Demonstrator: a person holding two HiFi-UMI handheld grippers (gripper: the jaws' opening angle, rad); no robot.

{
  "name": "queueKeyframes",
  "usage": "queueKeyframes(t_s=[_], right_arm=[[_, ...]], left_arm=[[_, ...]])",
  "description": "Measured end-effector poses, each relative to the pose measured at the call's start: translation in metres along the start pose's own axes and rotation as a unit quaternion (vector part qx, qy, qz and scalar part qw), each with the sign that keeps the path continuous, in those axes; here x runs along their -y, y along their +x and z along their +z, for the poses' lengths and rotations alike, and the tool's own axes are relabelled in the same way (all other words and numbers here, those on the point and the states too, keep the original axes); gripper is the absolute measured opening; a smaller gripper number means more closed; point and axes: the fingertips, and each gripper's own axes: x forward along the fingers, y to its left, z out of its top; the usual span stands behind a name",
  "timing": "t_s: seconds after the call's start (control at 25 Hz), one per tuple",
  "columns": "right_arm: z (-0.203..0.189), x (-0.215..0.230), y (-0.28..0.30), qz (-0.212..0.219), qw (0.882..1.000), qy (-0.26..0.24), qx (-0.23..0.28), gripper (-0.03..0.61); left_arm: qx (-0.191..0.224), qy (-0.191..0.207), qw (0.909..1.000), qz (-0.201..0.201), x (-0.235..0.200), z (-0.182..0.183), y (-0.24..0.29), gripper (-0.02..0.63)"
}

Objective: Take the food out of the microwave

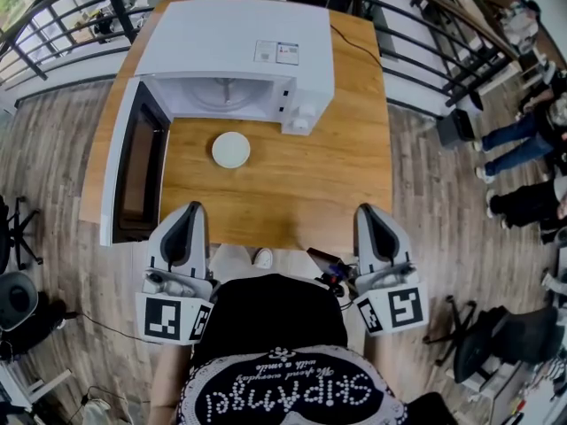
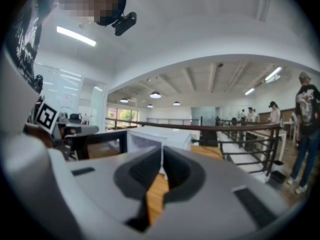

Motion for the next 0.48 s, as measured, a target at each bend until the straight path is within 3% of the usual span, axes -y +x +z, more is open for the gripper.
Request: queueKeyframes(t_s=[0.48], right_arm=[[-0.0055, 0.0037, -0.0048, -0.009, 1.000, 0.002, -0.003, 0.034]], left_arm=[[-0.002, 0.007, 0.9999, -0.010, 0.0039, 0.0011, 0.0021, 0.032]])
